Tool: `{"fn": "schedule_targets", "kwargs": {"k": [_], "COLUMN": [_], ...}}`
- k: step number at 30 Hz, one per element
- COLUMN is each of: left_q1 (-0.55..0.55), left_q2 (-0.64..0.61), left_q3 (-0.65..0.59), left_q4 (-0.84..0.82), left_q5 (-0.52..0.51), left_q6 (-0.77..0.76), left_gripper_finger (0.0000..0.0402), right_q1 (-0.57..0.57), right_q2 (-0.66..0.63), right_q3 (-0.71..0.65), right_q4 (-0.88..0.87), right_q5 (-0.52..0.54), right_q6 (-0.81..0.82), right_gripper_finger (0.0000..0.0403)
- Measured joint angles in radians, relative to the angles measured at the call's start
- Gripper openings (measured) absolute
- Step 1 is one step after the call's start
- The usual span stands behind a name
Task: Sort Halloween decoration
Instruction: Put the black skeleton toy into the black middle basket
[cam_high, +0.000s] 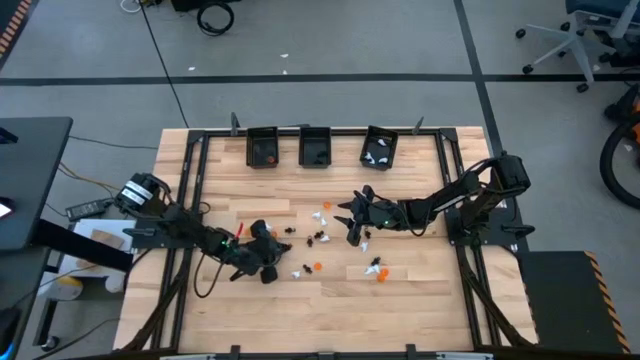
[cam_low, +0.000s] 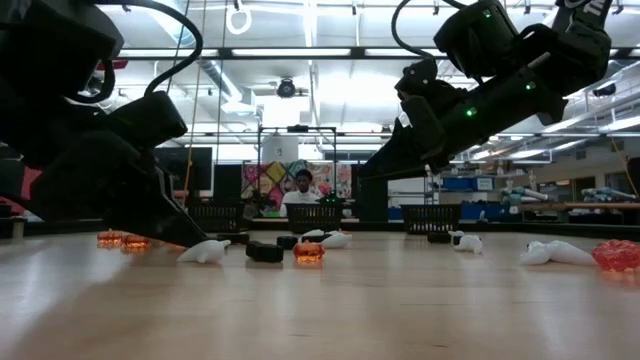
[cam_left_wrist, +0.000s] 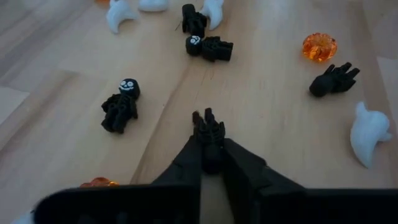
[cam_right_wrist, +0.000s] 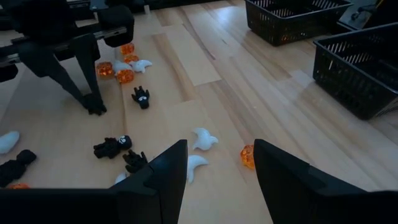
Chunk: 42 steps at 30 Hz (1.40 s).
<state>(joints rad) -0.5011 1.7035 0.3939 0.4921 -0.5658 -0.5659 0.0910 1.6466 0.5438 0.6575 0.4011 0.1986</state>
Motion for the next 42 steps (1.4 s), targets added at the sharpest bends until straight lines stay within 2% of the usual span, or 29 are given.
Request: {"fn": "schedule_targets", "kwargs": {"k": [4, 10, 18, 25, 35, 38, 42], "left_q1": [0.0, 0.0, 0.013, 0.068, 0.169, 0.203, 0.274], "left_q2": [0.002, -0.004, -0.102, -0.136, -0.241, -0.288, -0.319], "left_q3": [-0.003, -0.003, -0.007, -0.005, -0.005, -0.005, -0.003], "left_q4": [0.022, 0.032, 0.006, 0.02, -0.062, -0.047, 0.034], "left_q5": [-0.003, 0.002, 0.059, -0.002, -0.211, -0.216, -0.189], "left_q6": [0.005, 0.008, 0.085, 0.164, 0.265, 0.359, 0.481], "left_gripper_finger": [0.0017, 0.0026, 0.0022, 0.0021, 0.0021, 0.0021, 0.0021], "right_q1": [0.0, 0.0, 0.0, 0.0, 0.0, 0.0, 0.0], "right_q2": [0.0, 0.0, 0.0, 0.0, 0.0, 0.0, -0.043], "right_q3": [0.0, 0.0, 0.0, 0.0, 0.0, 0.001, 0.001], "right_q4": [-0.002, -0.008, -0.015, -0.024, -0.031, -0.041, -0.152], "right_q5": [0.0, -0.001, -0.001, -0.001, -0.002, 0.0, 0.042], "right_q6": [0.0, 0.0, 0.0, 0.004, 0.018, 0.018, 0.039], "right_gripper_finger": [0.0189, 0.0189, 0.0189, 0.0189, 0.0189, 0.0189, 0.0189]}}
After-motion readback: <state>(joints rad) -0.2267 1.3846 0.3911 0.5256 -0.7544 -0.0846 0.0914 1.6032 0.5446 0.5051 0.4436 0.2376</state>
